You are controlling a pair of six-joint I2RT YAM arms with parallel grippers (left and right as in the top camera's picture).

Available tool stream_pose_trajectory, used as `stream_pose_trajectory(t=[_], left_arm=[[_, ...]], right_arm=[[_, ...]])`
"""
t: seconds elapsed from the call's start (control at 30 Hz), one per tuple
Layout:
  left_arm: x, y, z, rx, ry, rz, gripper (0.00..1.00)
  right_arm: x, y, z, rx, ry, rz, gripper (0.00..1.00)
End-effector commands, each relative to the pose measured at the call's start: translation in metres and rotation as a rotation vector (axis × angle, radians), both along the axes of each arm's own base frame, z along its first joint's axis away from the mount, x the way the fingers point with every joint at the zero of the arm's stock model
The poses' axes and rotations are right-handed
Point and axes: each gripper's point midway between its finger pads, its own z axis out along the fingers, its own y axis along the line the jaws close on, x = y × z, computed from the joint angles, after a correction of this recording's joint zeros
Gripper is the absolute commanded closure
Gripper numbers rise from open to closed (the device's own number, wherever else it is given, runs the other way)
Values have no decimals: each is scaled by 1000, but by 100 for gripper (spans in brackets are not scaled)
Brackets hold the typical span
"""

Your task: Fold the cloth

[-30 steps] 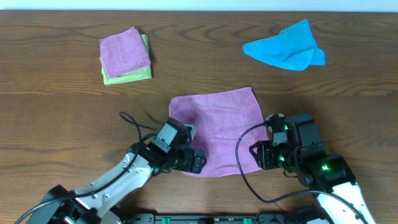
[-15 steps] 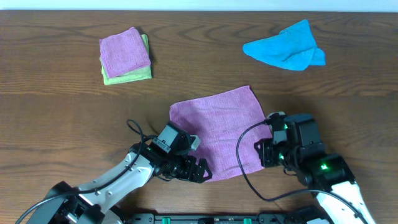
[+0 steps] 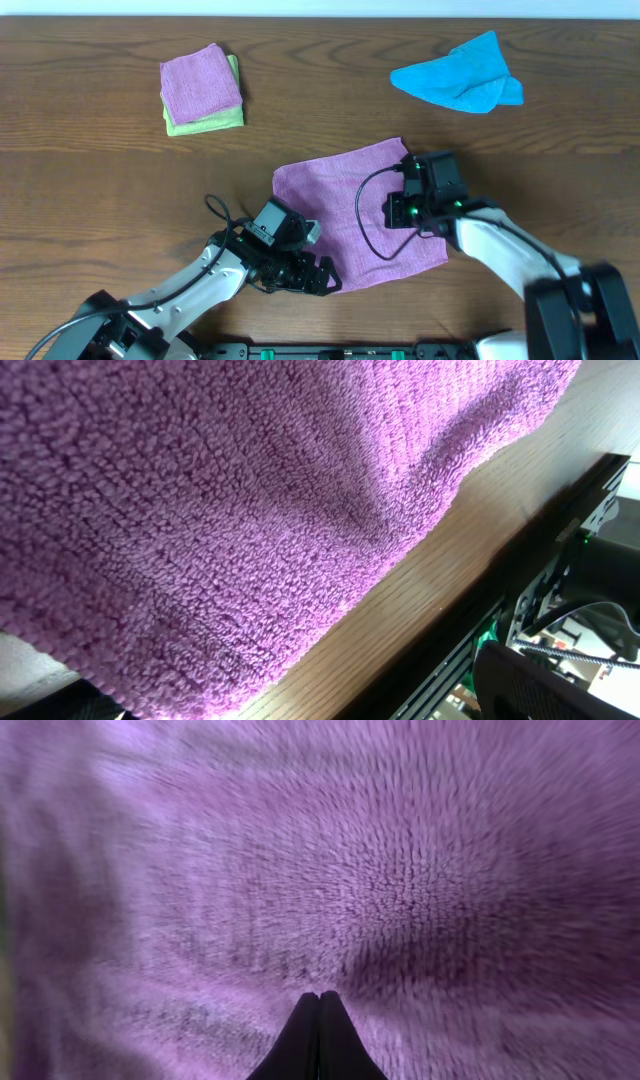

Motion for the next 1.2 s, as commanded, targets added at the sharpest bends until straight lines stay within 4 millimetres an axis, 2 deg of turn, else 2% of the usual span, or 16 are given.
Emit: stream_pose_trajectory(t=[0.0, 0.23, 0.37, 0.53, 0.67, 0.83, 0.9, 1.17], left_arm=[[-10, 8, -12, 40, 44, 8, 5], [-12, 1, -5, -3, 90, 29, 5], [-11, -13, 7, -87, 127, 40, 5], [-7, -27, 23, -182, 160, 54, 5], [-9, -37, 38, -260, 192, 38, 5], [-10, -39, 43, -287, 202, 25, 5], [-9, -43, 48, -320, 200, 13, 5], [12, -66, 87, -493, 170, 29, 5]], right_arm=[[18, 11, 3, 22, -5, -1, 99], [36, 19, -16, -27, -21, 6, 98], [45, 14, -35, -100, -42, -26, 98], [54, 18, -47, -116, -69, -56, 98], [65, 15, -46, -149, -118, -96, 99], [74, 19, -41, -135, -162, -102, 98], [77, 13, -40, -160, -173, -140, 98], [88, 9, -40, -177, -220, -171, 99]])
